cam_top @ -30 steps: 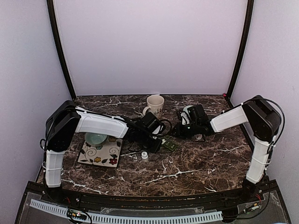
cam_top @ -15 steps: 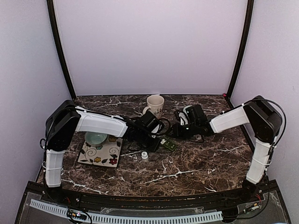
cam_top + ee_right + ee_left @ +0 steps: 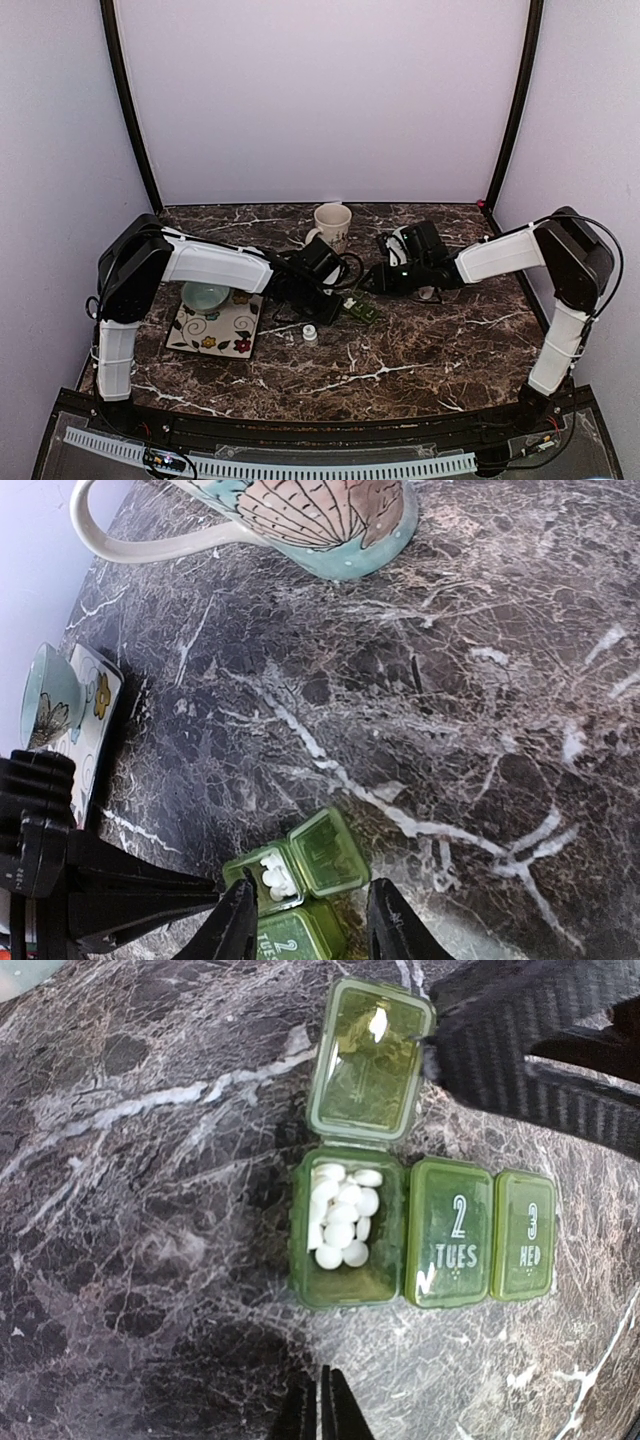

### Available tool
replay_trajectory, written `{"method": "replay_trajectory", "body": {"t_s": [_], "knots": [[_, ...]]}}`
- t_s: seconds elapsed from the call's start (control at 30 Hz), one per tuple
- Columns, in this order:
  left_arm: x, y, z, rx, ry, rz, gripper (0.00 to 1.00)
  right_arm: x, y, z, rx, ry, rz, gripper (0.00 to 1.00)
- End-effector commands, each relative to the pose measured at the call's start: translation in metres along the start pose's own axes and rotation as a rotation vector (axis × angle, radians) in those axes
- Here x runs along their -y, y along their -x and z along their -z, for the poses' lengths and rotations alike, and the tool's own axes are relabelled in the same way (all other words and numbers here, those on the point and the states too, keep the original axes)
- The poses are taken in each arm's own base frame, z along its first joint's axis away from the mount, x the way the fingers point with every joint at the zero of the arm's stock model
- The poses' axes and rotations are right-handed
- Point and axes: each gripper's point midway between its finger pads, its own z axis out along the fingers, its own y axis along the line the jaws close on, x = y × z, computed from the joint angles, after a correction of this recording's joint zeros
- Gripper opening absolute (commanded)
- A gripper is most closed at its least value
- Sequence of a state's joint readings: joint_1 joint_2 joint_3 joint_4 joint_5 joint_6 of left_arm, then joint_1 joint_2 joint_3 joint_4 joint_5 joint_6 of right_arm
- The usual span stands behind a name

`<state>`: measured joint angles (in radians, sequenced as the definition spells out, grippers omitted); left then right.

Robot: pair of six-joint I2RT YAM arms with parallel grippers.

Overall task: Sort the pills into containers
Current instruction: Close the lid of the pill container.

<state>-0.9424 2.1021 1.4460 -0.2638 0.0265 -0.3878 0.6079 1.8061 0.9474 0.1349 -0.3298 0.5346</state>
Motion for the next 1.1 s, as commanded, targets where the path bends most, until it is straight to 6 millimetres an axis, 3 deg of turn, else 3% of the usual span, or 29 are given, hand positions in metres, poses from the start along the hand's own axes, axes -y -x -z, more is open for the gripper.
{"method": "replay_trajectory", "body": {"t_s": [0.0, 0.4, 0.77, 1.07], "knots": [[0.001, 0.006, 0.002, 0.004, -0.004, 0.014, 0.04, -0.007, 0.006, 0.012, 0.034, -0.007, 0.041, 0.37], [0.001, 0.005, 0.000, 0.002, -0.010, 0.023, 0.04, -0.007, 0.021, 0.029, 0.076, -0.066, 0.068, 0.38], [0.001, 0.007, -0.001, 0.002, -0.009, 0.026, 0.04, 0.021, 0.026, 0.006, 0.035, -0.124, 0.040, 0.19], [0.001, 0.008, -0.002, 0.002, -0.010, 0.029, 0.04, 0.033, 0.031, -0.001, 0.036, -0.143, 0.020, 0.14]]}}
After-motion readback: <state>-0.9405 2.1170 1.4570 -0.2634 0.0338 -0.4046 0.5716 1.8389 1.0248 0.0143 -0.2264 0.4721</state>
